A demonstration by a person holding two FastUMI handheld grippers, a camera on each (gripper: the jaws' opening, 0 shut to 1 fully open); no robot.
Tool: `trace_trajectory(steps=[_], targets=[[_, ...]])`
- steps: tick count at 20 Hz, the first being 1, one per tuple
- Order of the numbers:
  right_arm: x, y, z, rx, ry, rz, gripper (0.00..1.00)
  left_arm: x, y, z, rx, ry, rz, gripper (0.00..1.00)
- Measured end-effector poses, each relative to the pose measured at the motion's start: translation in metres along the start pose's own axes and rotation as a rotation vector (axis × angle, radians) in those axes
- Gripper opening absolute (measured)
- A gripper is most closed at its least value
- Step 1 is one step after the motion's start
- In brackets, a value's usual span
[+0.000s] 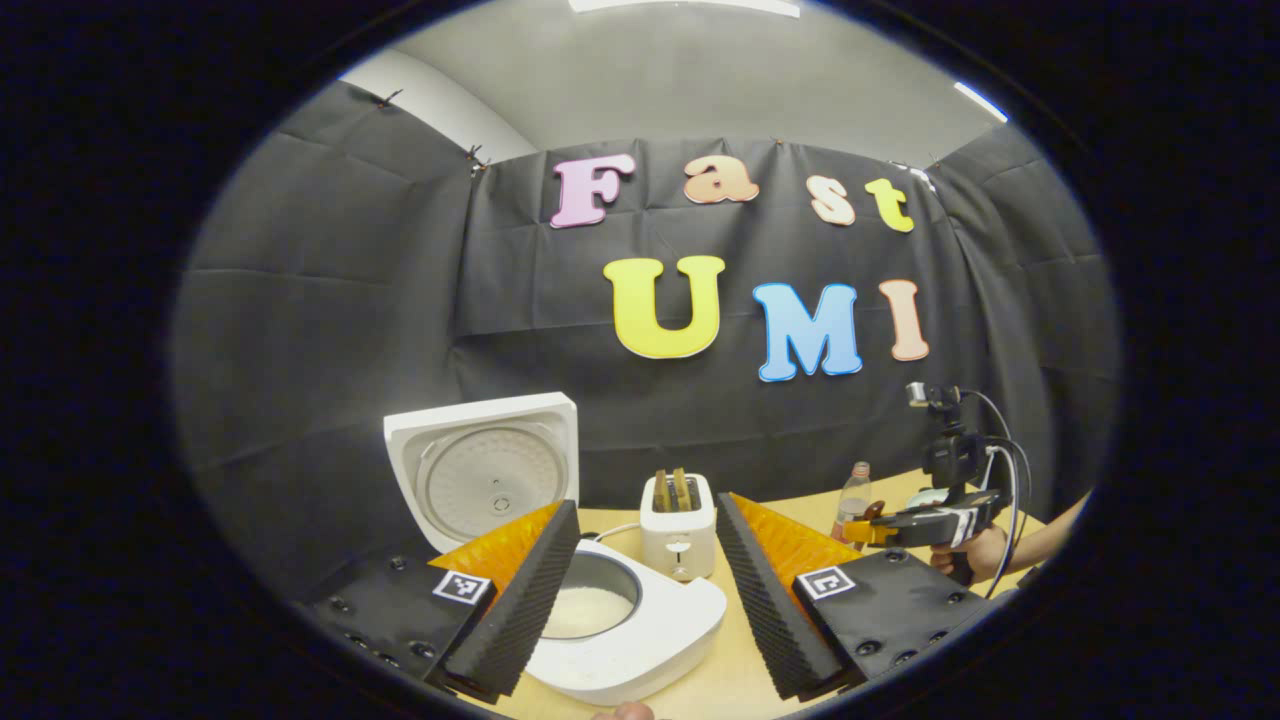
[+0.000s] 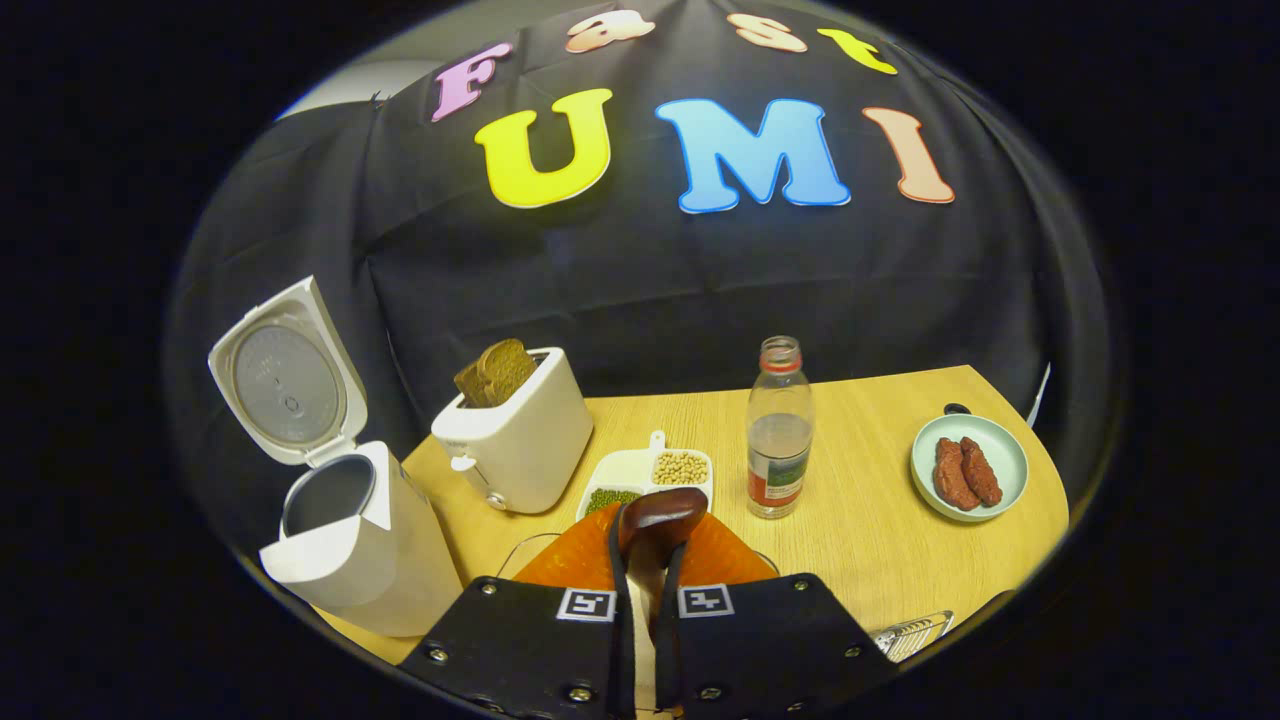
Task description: Close the left gripper, press the button to open the rice cooker; take a wooden spoon from the chopstick holder with the right hand, scoop a spoonful of rice and pour it into the rice cooker, then put the wooden spoon back into the chopstick holder.
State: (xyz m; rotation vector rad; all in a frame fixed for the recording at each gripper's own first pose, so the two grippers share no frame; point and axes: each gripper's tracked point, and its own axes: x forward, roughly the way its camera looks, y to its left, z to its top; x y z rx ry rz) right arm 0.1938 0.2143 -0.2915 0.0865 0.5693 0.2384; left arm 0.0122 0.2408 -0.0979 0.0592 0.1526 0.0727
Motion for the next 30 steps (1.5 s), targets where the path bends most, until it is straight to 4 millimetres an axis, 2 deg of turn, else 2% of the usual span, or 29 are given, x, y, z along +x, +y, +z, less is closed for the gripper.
trace_trajectory(steps=[2, 3, 4, 7, 10, 12, 14, 18, 22, 23, 26, 29, 30], targets=[[0.007, 0.018, -0.011, -0.009, 0.016, 0.032, 0.08, -0.002, 0.012, -0.011, 0.002, 0.025, 0.022, 0.94], [0.006, 0.028, -0.013, -0.001, 0.023, 0.053, 0.05, -0.003, 0.018, -0.016, 0.002, 0.037, 0.034, 0.94], [0.003, 0.038, -0.017, 0.012, 0.030, 0.080, 0.09, -0.004, 0.023, -0.019, -0.002, 0.046, 0.042, 0.94], [-0.005, 0.066, -0.027, 0.081, 0.060, 0.150, 0.08, -0.006, 0.035, -0.026, -0.007, 0.057, 0.063, 0.96], [-0.008, 0.072, -0.032, 0.227, 0.095, 0.177, 0.08, -0.006, 0.040, -0.027, -0.012, 0.056, 0.073, 0.96], [-0.008, 0.064, -0.033, 0.344, 0.115, 0.189, 0.08, -0.008, 0.040, -0.023, -0.011, 0.049, 0.072, 0.95], [-0.010, 0.049, -0.026, 0.482, 0.108, 0.202, 0.08, -0.007, 0.039, -0.020, -0.008, 0.042, 0.068, 0.96], [-0.028, -0.004, 0.003, 0.700, 0.023, 0.194, 0.08, -0.005, 0.036, -0.015, -0.013, 0.028, 0.057, 0.95], [-0.052, -0.042, 0.032, 0.825, -0.064, 0.201, 0.08, -0.001, 0.032, -0.008, -0.017, 0.012, 0.044, 0.96], [-0.057, -0.045, 0.039, 0.847, -0.080, 0.208, 0.08, -0.001, 0.030, -0.007, -0.014, 0.007, 0.042, 0.94], [-0.072, -0.050, 0.062, 0.915, -0.129, 0.242, 0.08, 0.001, 0.027, -0.002, -0.012, -0.002, 0.027, 0.96], [-0.088, -0.049, 0.081, 1.003, -0.169, 0.300, 0.08, 0.002, 0.028, -0.003, -0.015, -0.003, 0.015, 0.93], [-0.090, -0.047, 0.087, 1.035, -0.180, 0.322, 0.08, 0.001, 0.029, -0.003, -0.013, -0.004, 0.014, 0.95]])
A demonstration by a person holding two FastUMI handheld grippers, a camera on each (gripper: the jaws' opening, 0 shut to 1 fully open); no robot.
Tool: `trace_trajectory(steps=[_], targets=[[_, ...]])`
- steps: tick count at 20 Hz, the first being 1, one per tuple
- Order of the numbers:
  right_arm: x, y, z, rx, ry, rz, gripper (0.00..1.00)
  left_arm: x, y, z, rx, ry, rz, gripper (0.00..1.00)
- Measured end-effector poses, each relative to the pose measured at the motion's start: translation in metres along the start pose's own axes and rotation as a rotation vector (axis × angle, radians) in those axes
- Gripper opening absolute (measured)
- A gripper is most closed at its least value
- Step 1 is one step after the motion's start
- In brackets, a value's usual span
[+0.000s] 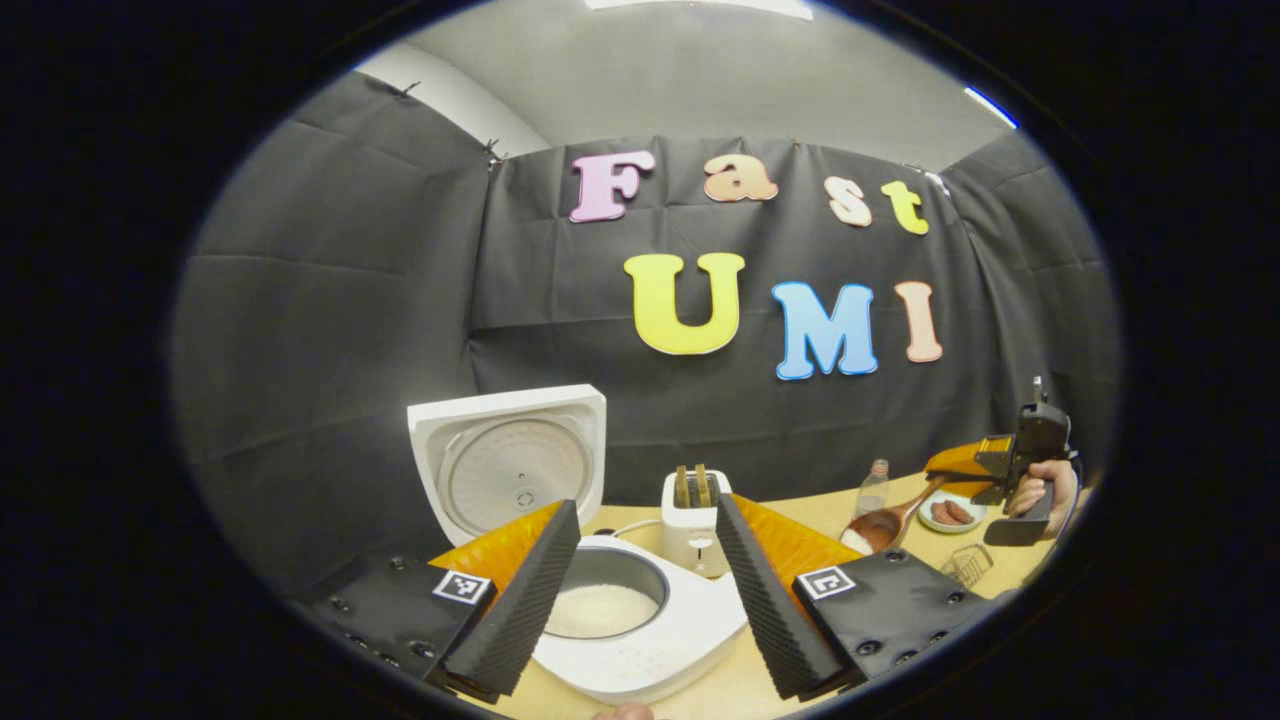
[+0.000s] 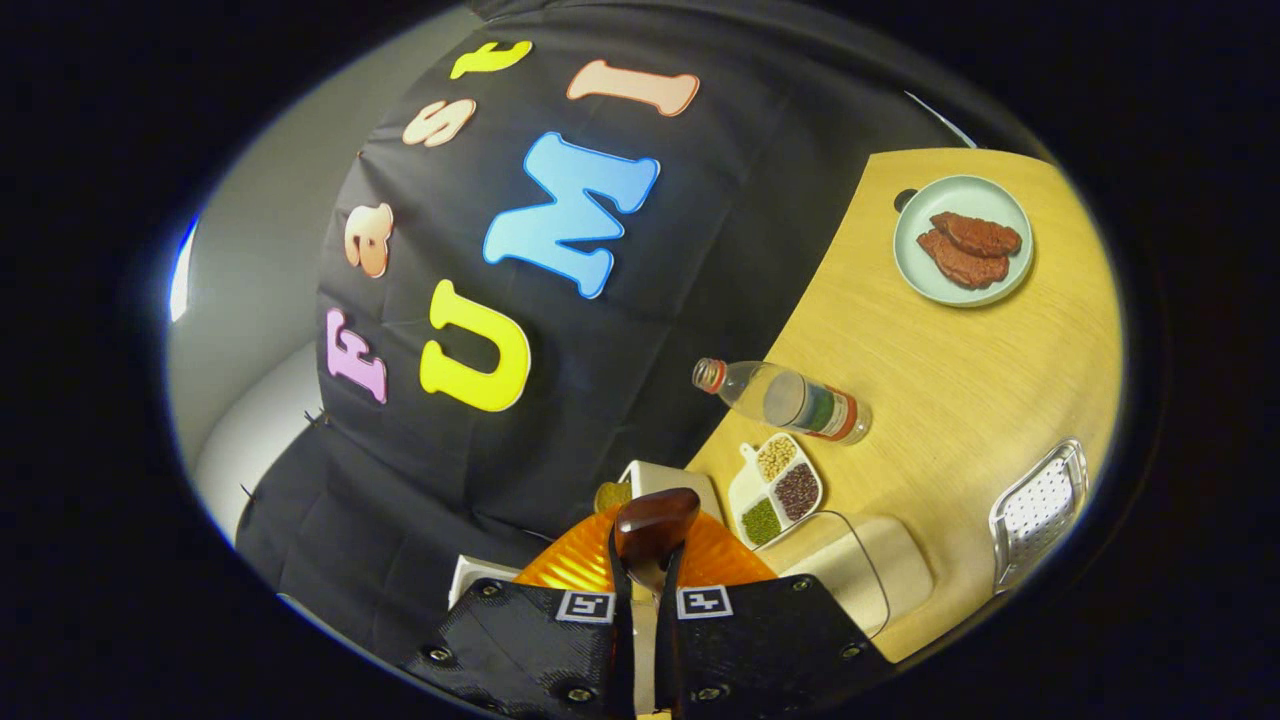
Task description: Close the left gripper, press the button to open the rice cooker; take a wooden spoon from the chopstick holder with the right hand, scoop a spoonful of rice and pour it into the rice cooker, then put the wooden spoon back into the chopstick holder.
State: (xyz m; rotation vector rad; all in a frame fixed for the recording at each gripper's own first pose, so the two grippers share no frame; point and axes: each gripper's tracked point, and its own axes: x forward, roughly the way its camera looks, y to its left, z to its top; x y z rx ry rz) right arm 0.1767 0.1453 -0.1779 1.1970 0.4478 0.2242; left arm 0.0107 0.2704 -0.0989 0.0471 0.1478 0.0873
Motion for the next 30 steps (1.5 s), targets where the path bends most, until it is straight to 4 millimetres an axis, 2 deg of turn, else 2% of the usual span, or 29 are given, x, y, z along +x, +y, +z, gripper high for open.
trace_trajectory(steps=[4, 9, 10, 14, 15, 18, 20, 24, 28, 29, 30], targets=[[0.004, 0.026, -0.006, 0.081, 0.000, 0.061, 0.08, -0.005, 0.012, 0.005, 0.008, -0.013, -0.001, 0.93], [0.014, 0.057, -0.026, 0.043, 0.023, 0.072, 0.08, -0.012, 0.028, -0.005, 0.039, -0.015, -0.004, 0.93], [0.018, 0.064, -0.032, 0.032, 0.033, 0.078, 0.08, -0.013, 0.033, -0.007, 0.036, -0.013, -0.003, 0.96], [0.030, 0.091, -0.056, 0.005, 0.060, 0.098, 0.08, -0.017, 0.052, -0.016, 0.014, -0.005, -0.004, 0.93], [0.035, 0.100, -0.065, -0.001, 0.075, 0.109, 0.08, -0.020, 0.055, -0.018, 0.003, -0.003, -0.011, 0.95], [0.051, 0.124, -0.092, -0.010, 0.128, 0.148, 0.08, -0.020, 0.069, -0.026, -0.014, 0.007, -0.001, 0.93], [0.064, 0.136, -0.114, -0.037, 0.168, 0.164, 0.08, -0.020, 0.077, -0.032, -0.023, 0.014, 0.000, 0.96], [0.084, 0.160, -0.162, -0.154, 0.246, 0.187, 0.08, -0.025, 0.083, -0.037, -0.025, 0.012, -0.039, 0.93], [0.103, 0.168, -0.211, -0.289, 0.321, 0.189, 0.08, -0.028, 0.097, -0.040, -0.011, 0.012, -0.010, 0.96], [0.110, 0.169, -0.222, -0.329, 0.336, 0.187, 0.08, -0.029, 0.099, -0.042, -0.011, 0.014, -0.002, 0.93], [0.117, 0.171, -0.232, -0.370, 0.349, 0.188, 0.08, -0.030, 0.100, -0.043, -0.015, 0.016, 0.003, 0.96]])
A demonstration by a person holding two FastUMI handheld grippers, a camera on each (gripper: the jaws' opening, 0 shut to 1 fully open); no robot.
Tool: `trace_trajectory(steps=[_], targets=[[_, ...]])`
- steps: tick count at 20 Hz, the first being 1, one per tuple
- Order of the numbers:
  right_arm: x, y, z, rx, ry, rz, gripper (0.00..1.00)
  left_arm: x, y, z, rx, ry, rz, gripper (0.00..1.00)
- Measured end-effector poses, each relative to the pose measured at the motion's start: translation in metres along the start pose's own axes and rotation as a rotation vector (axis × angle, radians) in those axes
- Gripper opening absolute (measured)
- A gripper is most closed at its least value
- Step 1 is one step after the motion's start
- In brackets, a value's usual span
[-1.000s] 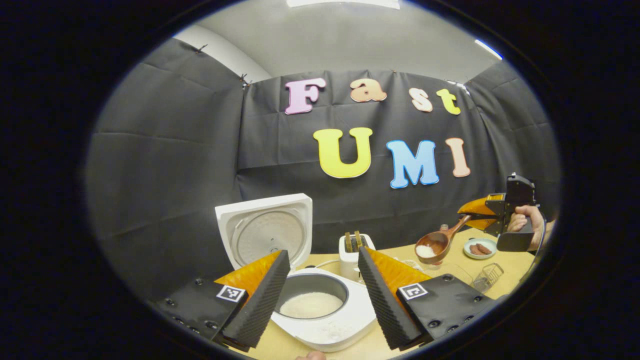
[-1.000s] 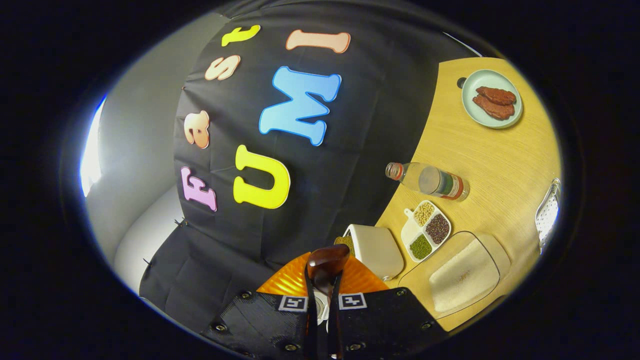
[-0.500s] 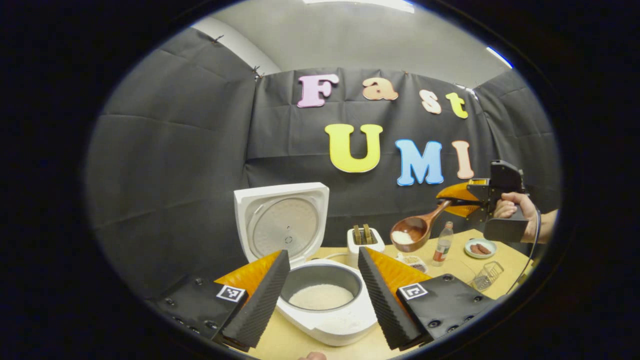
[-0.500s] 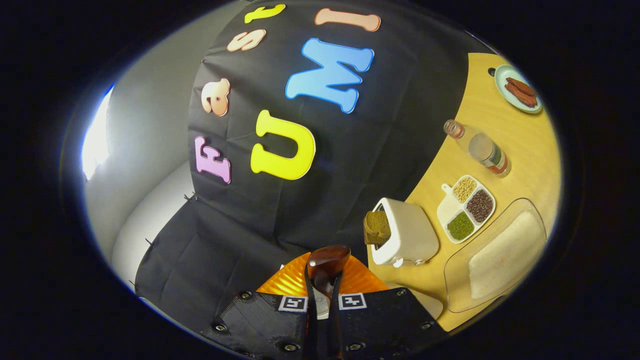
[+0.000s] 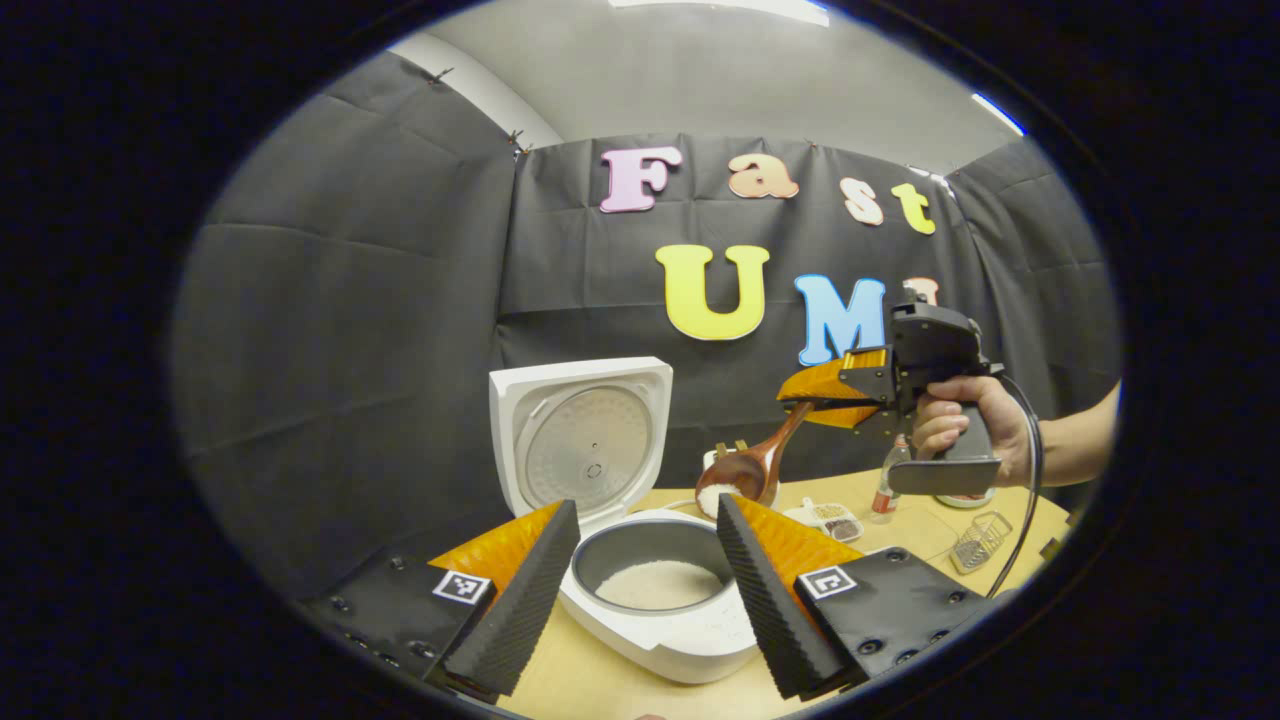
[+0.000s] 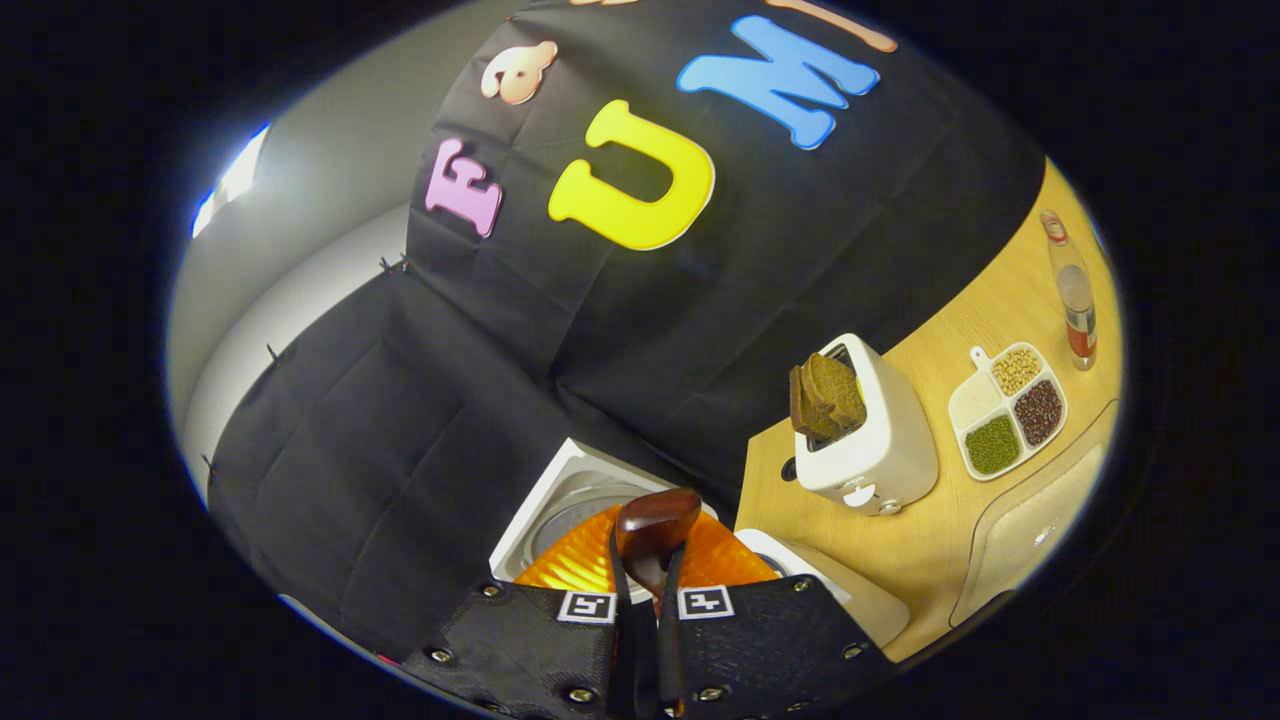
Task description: Close the left gripper, press the button to open the rice cooker; take a wooden spoon from the chopstick holder with the right hand, scoop a spoonful of rice and pour it into the rice cooker, then put the wooden spoon back into the chopstick holder.
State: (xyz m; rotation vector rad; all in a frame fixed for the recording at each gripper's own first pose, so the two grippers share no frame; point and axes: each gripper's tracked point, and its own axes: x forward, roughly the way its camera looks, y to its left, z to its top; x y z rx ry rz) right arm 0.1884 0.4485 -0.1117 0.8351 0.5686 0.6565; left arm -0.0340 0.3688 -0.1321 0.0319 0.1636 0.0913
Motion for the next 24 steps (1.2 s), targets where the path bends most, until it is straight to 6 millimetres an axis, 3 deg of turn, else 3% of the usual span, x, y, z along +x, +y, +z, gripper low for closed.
trace_trajectory(steps=[2, 6, 7, 12, 16, 19, 22, 24], targets=[[0.018, 0.005, -0.010, -0.083, 0.032, -0.014, 0.08, -0.003, 0.000, -0.003, -0.006, 0.001, 0.005, 0.93], [0.051, 0.016, -0.030, -0.299, 0.097, -0.037, 0.08, -0.006, 0.007, -0.011, -0.019, 0.015, 0.026, 0.96], [0.059, 0.017, -0.038, -0.346, 0.120, -0.044, 0.08, -0.007, 0.007, -0.013, -0.029, 0.015, 0.024, 0.93], [0.084, 0.031, -0.058, -0.571, 0.203, -0.038, 0.08, -0.019, 0.019, -0.020, -0.044, 0.021, 0.056, 0.96], [0.090, 0.063, -0.071, -0.779, 0.220, 0.016, 0.08, -0.023, 0.024, -0.025, -0.054, 0.028, 0.085, 0.96], [0.085, 0.073, -0.085, -0.934, 0.240, 0.044, 0.08, -0.026, 0.026, -0.028, -0.067, 0.032, 0.094, 0.96], [0.079, 0.087, -0.084, -1.001, 0.223, 0.084, 0.08, -0.026, 0.026, -0.024, -0.079, 0.022, 0.101, 0.93], [0.070, 0.093, -0.078, -1.011, 0.214, 0.089, 0.08, -0.026, 0.025, -0.023, -0.085, 0.016, 0.105, 0.96]])
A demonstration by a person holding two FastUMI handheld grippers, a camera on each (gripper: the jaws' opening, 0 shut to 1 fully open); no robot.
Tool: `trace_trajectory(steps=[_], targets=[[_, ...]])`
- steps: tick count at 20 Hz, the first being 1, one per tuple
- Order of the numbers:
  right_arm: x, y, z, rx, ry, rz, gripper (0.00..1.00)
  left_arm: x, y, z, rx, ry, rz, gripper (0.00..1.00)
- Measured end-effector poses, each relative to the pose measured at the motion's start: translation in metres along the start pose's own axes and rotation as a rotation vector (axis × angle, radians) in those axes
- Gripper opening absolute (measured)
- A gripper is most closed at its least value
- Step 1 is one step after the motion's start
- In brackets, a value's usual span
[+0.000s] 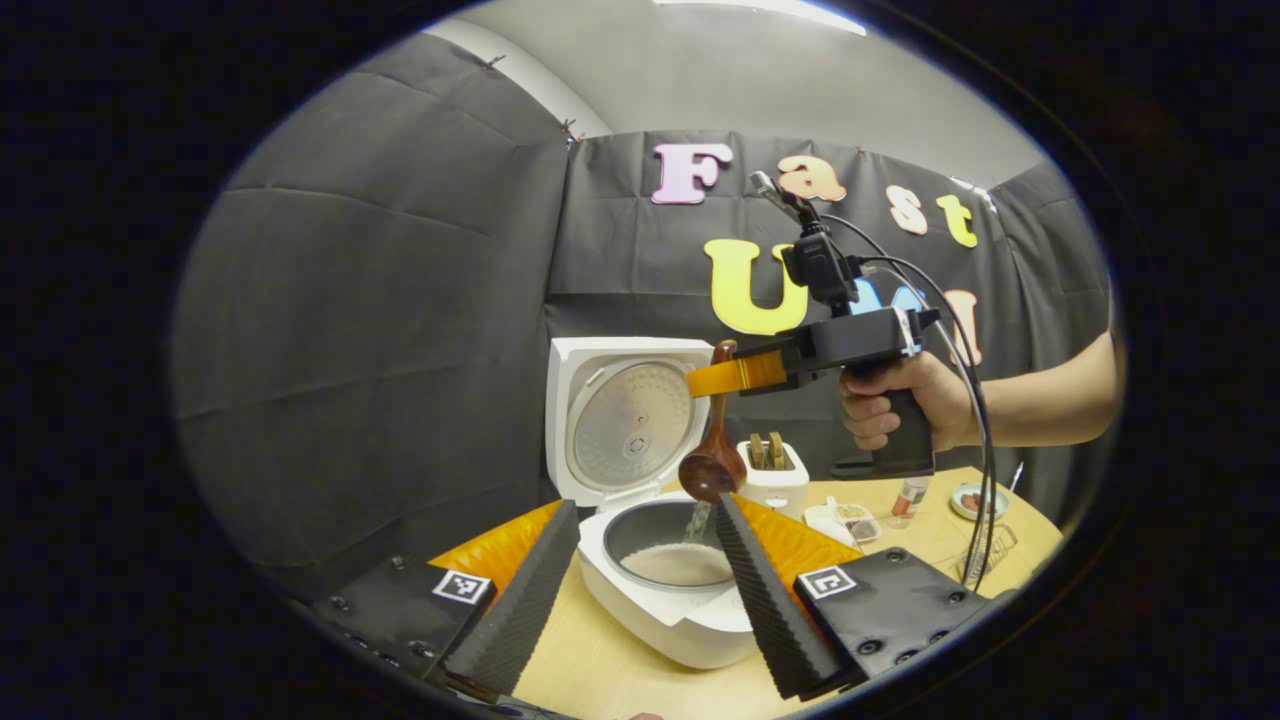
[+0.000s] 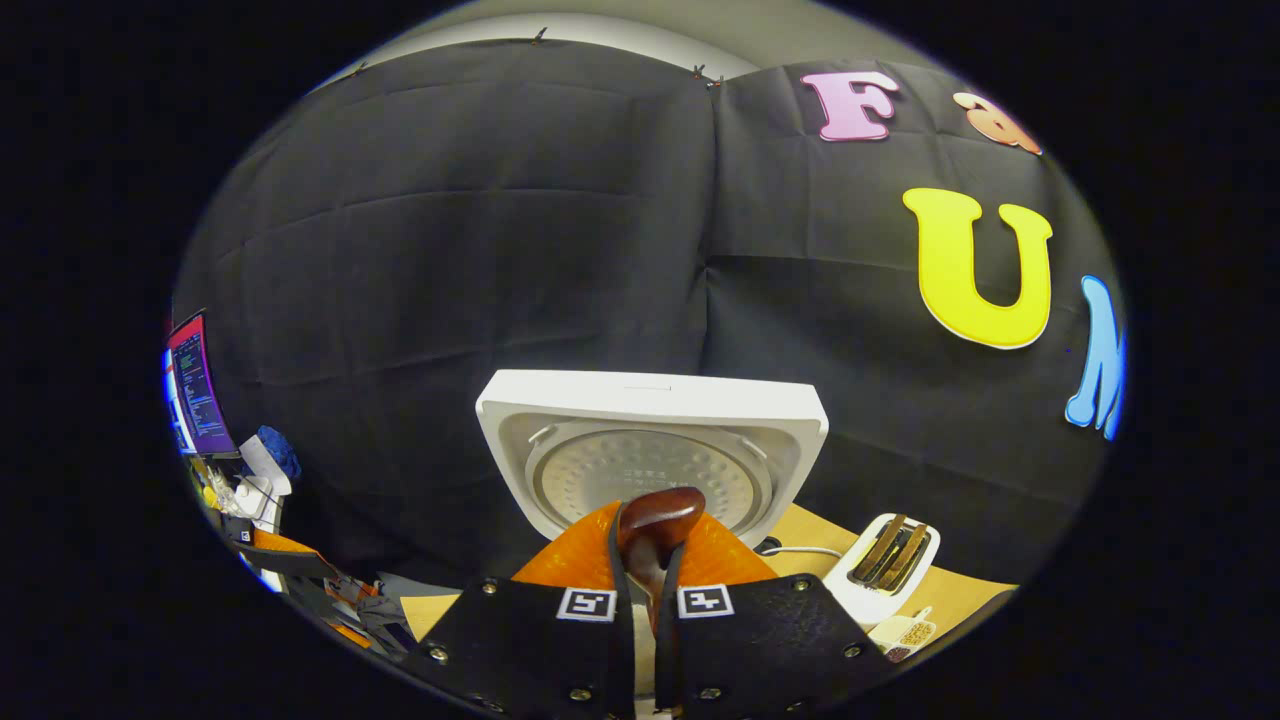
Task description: Close the left gripper, press the button to open the rice cooker; take a wooden spoon from the chopstick holder with the right hand, scoop a spoonful of rice and pour it into the rice cooker, then put the wooden spoon back into the chopstick holder.
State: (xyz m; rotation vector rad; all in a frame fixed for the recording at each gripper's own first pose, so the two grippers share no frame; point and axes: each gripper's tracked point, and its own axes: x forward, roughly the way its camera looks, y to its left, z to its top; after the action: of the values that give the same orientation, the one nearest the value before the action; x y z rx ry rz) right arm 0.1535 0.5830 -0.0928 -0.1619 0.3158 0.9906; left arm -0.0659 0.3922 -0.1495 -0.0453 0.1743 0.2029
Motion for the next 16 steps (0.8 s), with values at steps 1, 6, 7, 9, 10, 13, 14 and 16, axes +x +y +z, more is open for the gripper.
trace_trajectory(steps=[1, 6, 7, 9, 10, 13, 14, 16], targets=[[-0.001, -0.001, 0.002, 0.004, -0.005, 0.000, 0.08, 0.000, 0.000, 0.000, -0.003, -0.002, 0.000, 0.96], [-0.023, -0.018, 0.024, 0.110, -0.082, -0.023, 0.08, -0.002, -0.005, 0.006, 0.000, -0.010, -0.009, 0.96], [-0.028, -0.022, 0.027, 0.154, -0.101, -0.024, 0.08, -0.003, -0.006, 0.007, 0.003, -0.012, -0.012, 0.96], [-0.043, -0.033, 0.028, 0.261, -0.122, -0.036, 0.08, -0.005, -0.010, 0.011, 0.009, -0.017, -0.018, 0.96], [-0.050, -0.040, 0.027, 0.324, -0.130, -0.040, 0.08, -0.006, -0.014, 0.014, 0.010, -0.021, -0.022, 0.96], [-0.076, -0.061, 0.016, 0.537, -0.142, -0.043, 0.08, -0.004, -0.027, 0.016, 0.005, -0.022, -0.033, 0.96], [-0.086, -0.070, 0.012, 0.610, -0.145, -0.048, 0.08, -0.005, -0.033, 0.019, 0.001, -0.026, -0.040, 0.96], [-0.107, -0.082, 0.001, 0.735, -0.150, -0.042, 0.08, -0.006, -0.042, 0.021, -0.002, -0.024, -0.049, 0.96]])
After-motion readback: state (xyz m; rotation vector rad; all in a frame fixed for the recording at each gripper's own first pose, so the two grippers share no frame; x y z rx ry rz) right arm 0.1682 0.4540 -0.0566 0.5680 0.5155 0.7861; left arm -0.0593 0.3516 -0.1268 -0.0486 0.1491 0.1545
